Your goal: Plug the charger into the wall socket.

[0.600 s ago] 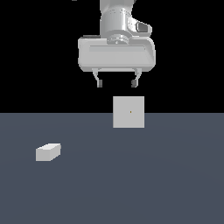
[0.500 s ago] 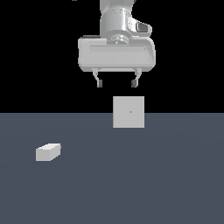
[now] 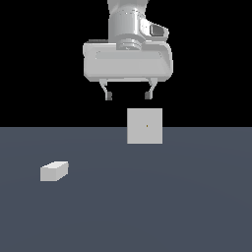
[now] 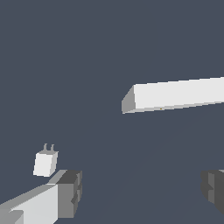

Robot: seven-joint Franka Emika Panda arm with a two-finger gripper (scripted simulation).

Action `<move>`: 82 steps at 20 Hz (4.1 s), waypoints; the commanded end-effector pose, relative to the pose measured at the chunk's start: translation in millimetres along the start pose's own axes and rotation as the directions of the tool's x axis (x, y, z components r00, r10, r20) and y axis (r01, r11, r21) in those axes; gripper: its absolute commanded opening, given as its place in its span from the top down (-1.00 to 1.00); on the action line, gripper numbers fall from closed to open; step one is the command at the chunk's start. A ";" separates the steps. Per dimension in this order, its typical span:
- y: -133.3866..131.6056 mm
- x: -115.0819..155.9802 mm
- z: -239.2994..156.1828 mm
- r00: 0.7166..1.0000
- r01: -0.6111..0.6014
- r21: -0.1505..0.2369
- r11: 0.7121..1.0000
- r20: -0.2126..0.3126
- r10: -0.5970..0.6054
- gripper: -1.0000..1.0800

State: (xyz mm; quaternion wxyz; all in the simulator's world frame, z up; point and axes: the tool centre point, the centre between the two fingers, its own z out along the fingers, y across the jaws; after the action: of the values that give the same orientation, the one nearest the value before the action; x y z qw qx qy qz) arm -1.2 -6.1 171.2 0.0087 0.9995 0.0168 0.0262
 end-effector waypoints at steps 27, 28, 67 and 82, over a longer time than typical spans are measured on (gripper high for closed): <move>-99.7 -43.9 64.8 0.955 -0.083 0.010 0.997 -0.284 0.082 -0.92; -102.9 -44.7 67.2 0.952 -0.085 0.010 0.996 -0.293 0.085 -0.92; -149.4 -53.9 142.4 0.901 -0.129 0.013 0.992 -0.417 0.122 -0.92; -149.5 -54.2 154.6 0.900 -0.129 0.013 0.992 -0.417 0.123 1.00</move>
State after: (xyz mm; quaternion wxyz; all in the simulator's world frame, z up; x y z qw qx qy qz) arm -52.5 134.5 12.5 0.0124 0.9695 -0.0503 0.2394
